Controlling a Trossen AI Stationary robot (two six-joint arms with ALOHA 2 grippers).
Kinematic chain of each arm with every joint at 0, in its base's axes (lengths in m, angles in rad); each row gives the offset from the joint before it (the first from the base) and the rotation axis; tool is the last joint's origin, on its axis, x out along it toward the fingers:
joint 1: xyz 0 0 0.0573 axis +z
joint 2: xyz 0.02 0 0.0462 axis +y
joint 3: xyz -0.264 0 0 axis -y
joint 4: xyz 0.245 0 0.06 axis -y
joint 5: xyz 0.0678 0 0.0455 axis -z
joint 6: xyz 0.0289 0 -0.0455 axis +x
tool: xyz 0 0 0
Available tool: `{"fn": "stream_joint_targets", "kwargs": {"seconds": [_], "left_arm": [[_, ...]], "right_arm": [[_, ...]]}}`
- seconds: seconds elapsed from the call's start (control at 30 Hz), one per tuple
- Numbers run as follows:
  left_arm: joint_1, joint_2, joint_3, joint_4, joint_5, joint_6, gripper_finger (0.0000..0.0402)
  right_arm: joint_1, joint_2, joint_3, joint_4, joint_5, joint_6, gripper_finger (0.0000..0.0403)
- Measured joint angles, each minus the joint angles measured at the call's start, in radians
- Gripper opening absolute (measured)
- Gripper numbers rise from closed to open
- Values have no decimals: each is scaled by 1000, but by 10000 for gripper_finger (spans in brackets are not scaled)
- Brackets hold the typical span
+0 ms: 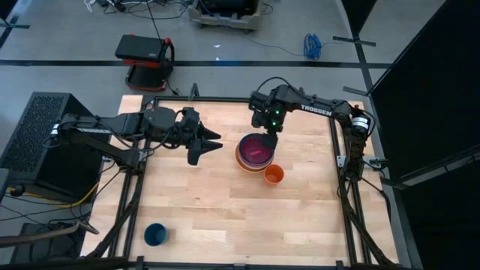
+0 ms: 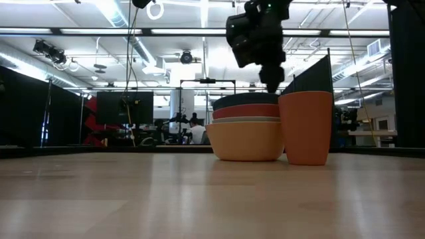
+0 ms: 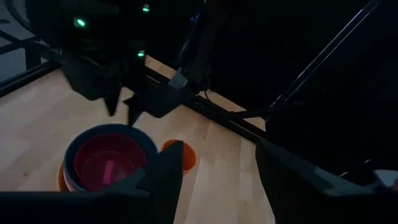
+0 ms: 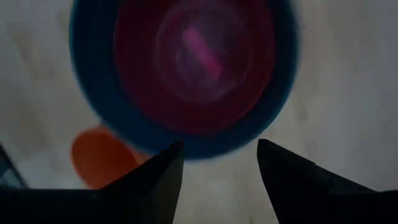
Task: Nest bowls inside each other
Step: Move the orange cup to the right side of the stacked bowls
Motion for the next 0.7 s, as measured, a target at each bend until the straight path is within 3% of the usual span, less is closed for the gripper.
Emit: {"fn": "stream_joint_targets", "kwargs": {"seconds": [0.27,0.57,0.7], "left_arm": [[0,0,0,-22,0,10,188],[0,0,0,-68,11,39,188],[0,0,0,-69,12,60,188]], "right_arm": [[37,-33,27,-126,-14,16,178],[94,-208,22,-52,33,205,159],[132,-278,-40,-10,51,292,158]]}}
